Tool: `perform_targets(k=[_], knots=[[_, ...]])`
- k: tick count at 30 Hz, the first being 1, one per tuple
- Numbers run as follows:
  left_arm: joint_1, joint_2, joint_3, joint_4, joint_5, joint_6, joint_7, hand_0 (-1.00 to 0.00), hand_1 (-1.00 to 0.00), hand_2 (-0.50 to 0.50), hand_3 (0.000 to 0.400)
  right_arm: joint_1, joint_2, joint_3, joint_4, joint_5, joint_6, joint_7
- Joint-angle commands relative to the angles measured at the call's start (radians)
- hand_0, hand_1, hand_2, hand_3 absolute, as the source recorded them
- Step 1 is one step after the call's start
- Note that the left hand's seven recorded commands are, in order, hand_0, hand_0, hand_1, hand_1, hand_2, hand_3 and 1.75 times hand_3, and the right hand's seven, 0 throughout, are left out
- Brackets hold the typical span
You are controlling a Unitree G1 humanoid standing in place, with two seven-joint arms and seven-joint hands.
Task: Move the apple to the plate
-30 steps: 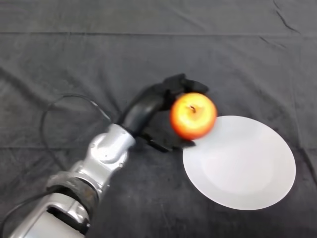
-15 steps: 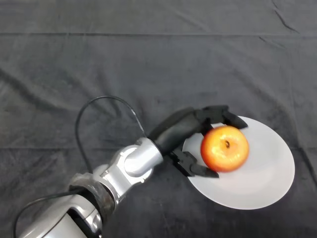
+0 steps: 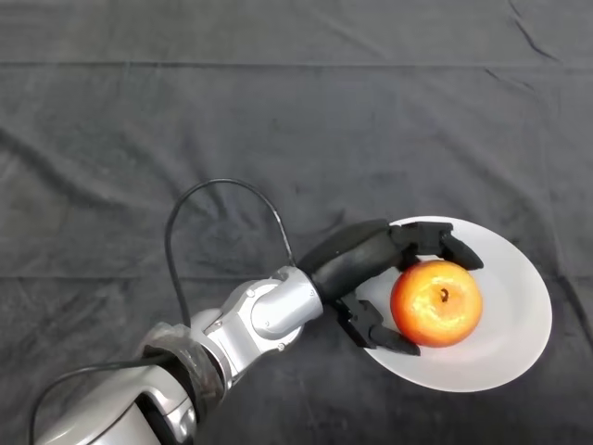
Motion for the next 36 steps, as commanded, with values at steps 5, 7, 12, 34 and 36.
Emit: perform_targets(k=[5,7,12,34,36], knots=[[-0.041,0.028,-0.069,-0.040,-0.022,0.049,0.009,-0.73,0.00,-0.37,0.293,-0.015,-0.019,-0.0032,-0.001,0.0189,-0.007,0.0017],[-0.044,0.028,-0.077,-0.043,-0.028,0.058,0.012,-0.64,0.00,-0.32,0.256,-0.015,-0.019,-0.0032,-0.001,0.0189,-0.007,0.0018],[-0.045,0.032,-0.091,-0.048,-0.039,0.070,0.022,-0.34,0.00,-0.17,0.136,-0.015,-0.019,-0.0033,-0.001,0.0188,-0.007,0.0020],[-0.055,0.084,-0.051,-0.014,-0.068,0.037,0.040,0.00,0.00,0.00,0.000,-0.015,-0.019,-0.0035,0.000,0.0186,-0.008,0.0026],[-0.051,0.095,-0.037,-0.008,-0.069,0.022,0.042,0.00,0.00,0.00,0.000,-0.016,-0.019,-0.0035,0.000,0.0186,-0.008,0.0026]])
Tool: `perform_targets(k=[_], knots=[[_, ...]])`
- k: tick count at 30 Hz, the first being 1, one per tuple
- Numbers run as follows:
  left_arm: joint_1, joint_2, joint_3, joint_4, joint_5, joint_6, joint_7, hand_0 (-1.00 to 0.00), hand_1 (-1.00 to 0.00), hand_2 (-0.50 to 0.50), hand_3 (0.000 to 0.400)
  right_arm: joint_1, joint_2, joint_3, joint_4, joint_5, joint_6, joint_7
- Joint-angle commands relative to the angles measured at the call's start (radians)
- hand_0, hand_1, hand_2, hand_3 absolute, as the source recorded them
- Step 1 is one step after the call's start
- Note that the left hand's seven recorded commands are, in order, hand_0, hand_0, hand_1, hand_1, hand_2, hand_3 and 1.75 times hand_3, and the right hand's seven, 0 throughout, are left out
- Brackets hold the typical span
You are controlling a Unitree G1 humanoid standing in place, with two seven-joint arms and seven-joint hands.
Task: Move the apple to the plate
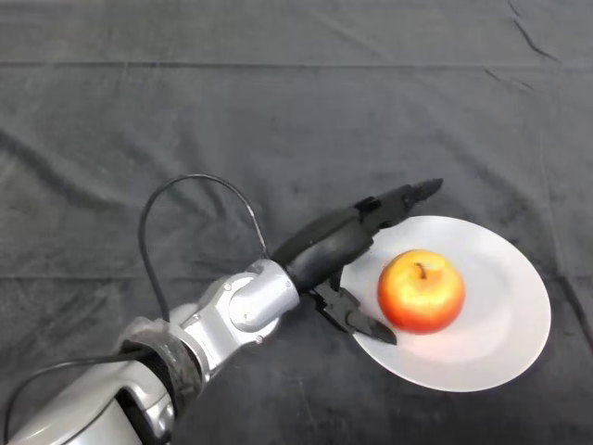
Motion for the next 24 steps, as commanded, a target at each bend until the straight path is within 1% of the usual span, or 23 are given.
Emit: perform_targets(k=[1,7,12,18,24], knots=[[-0.040,0.053,0.016,0.000,-0.008,-0.022,0.008,0.00,0.00,0.00,0.000,-0.016,-0.019,-0.0035,0.000,0.0185,-0.008,0.0026],[-0.009,0.098,0.069,0.023,-0.012,-0.068,0.014,0.00,0.00,0.00,0.000,-0.016,-0.019,-0.0036,0.001,0.0185,-0.008,0.0027],[0.026,0.135,0.117,0.044,-0.023,-0.092,0.014,0.00,0.00,0.00,0.000,-0.016,-0.019,-0.0037,0.001,0.0185,-0.008,0.0028],[0.063,0.179,0.184,0.070,-0.046,-0.102,0.001,0.00,0.00,0.00,0.000,-0.016,-0.019,-0.0037,0.001,0.0184,-0.008,0.0028],[0.089,0.224,0.255,0.094,-0.073,-0.096,-0.017,0.00,0.00,0.00,0.000,-0.016,-0.019,-0.0037,0.001,0.0183,-0.008,0.0028]])
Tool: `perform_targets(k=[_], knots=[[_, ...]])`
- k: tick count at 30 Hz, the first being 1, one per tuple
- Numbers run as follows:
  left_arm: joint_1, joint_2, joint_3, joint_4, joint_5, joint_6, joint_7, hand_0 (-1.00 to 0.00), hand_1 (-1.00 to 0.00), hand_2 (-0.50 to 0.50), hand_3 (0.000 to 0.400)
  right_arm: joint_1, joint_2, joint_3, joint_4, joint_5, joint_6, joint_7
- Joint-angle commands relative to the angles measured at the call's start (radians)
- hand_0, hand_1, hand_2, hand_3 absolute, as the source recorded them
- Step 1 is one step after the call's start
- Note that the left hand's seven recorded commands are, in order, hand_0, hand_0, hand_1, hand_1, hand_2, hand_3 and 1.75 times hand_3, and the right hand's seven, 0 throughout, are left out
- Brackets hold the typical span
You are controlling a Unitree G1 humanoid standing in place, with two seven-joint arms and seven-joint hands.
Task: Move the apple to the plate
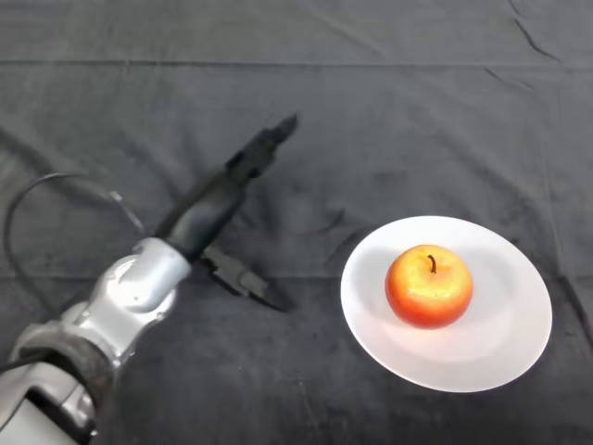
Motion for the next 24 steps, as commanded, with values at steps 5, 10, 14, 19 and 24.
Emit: perform_targets(k=[5,10,14,19,24], knots=[[0.069,0.086,0.083,0.058,-0.045,0.001,-0.022,0.00,0.00,0.00,0.000,-0.015,-0.019,-0.0036,0.000,0.0183,-0.008,0.0025],[0.094,0.122,0.140,0.075,-0.062,0.019,-0.030,0.00,0.00,0.00,0.000,-0.015,-0.019,-0.0036,0.000,0.0182,-0.008,0.0024],[0.108,0.143,0.183,0.088,-0.076,0.041,-0.035,0.00,0.00,0.00,0.000,-0.015,-0.019,-0.0035,0.000,0.0181,-0.008,0.0023],[0.101,0.170,0.238,0.100,-0.096,0.082,-0.049,0.00,0.00,0.00,0.000,-0.015,-0.019,-0.0034,-0.001,0.0181,-0.008,0.0021],[0.110,0.206,0.298,0.106,-0.120,0.103,-0.063,0.00,0.00,0.00,0.000,-0.015,-0.018,-0.0034,-0.001,0.0180,-0.008,0.0019]])
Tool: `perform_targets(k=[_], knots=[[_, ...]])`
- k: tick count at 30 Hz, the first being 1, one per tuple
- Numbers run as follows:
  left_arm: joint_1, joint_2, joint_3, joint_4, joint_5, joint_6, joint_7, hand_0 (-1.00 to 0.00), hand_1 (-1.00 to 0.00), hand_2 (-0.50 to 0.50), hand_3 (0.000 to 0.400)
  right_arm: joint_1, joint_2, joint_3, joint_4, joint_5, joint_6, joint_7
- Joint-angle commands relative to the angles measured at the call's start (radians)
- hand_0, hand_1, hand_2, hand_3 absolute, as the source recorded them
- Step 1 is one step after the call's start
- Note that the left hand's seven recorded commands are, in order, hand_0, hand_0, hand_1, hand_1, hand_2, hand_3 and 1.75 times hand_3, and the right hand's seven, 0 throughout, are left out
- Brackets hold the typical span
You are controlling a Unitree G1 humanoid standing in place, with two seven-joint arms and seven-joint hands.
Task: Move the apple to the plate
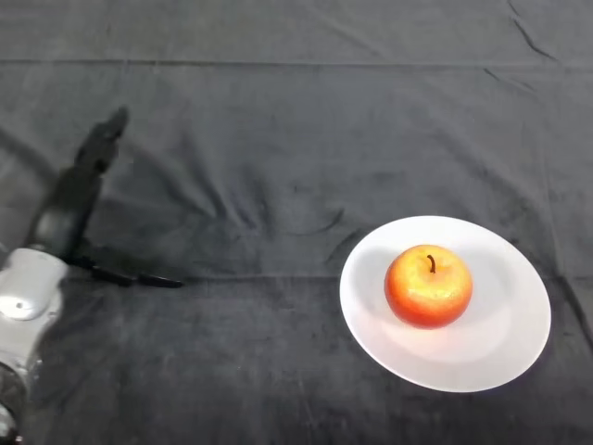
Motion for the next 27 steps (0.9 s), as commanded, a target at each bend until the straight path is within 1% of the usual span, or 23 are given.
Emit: perform_targets(k=[1,5,12,27], knots=[[0.029,0.072,0.043,0.035,-0.023,0.020,-0.012,0.00,0.00,0.00,0.000,-0.015,-0.018,-0.0035,-0.001,0.0180,-0.008,0.0018],[0.038,0.098,0.100,0.040,-0.053,0.037,-0.025,0.00,0.00,0.00,0.000,-0.015,-0.018,-0.0034,-0.002,0.0180,-0.008,0.0017],[0.054,0.135,0.213,0.051,-0.123,0.075,-0.037,0.00,0.00,0.00,0.000,-0.015,-0.018,-0.0033,-0.002,0.0179,-0.008,0.0015],[0.086,0.163,0.446,0.068,-0.272,0.158,-0.026,0.00,0.00,0.00,0.000,-0.015,-0.018,-0.0033,-0.003,0.0179,-0.008,0.0012]])
